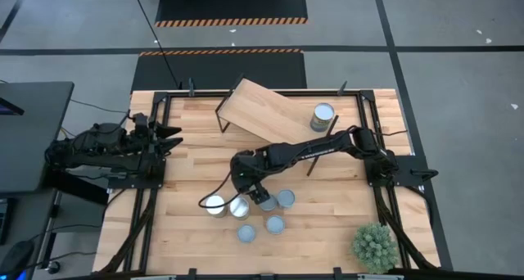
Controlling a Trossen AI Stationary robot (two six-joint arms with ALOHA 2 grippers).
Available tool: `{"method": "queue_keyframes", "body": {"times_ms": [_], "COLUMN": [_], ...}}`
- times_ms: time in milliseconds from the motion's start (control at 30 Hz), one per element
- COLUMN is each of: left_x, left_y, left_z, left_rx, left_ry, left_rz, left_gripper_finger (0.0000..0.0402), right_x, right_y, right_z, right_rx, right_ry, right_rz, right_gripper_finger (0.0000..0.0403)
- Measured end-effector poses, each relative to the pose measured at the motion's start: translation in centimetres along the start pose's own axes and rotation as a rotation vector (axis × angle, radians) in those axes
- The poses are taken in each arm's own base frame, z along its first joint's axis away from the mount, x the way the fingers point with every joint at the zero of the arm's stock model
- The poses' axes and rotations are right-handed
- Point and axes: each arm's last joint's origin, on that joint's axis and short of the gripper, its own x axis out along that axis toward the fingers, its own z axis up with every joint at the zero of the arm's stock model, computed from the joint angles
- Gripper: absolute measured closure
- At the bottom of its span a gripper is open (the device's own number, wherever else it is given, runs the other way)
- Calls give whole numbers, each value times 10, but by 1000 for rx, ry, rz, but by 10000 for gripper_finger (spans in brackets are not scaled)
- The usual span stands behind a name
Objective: Pick and place cans onto a shelf
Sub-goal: Put the canned peaches on the shelf
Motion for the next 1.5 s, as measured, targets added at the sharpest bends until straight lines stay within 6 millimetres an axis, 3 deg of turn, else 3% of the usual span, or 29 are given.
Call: {"method": "queue_keyframes", "body": {"times_ms": [667, 900, 1167, 1500], "left_x": [0, 0, 0, 0], "left_y": [2, 2, 2, 2], "left_z": [-3, -3, -3, -4], "left_rx": [-7, -6, -3, -1], "left_ry": [26, 26, 34, 37], "left_rz": [15, 15, 20, 22], "left_gripper_finger": [155, 155, 155, 155], "right_x": [-4, 12, 19, 23], "right_y": [-15, -19, -21, -20], "right_z": [10, 7, 3, -3], "right_rx": [87, 97, 105, 101], "right_ry": [-146, -143, -121, -74], "right_rz": [-12, -3, -2, 11], "right_gripper_finger": [31, 26, 5, 11]}}
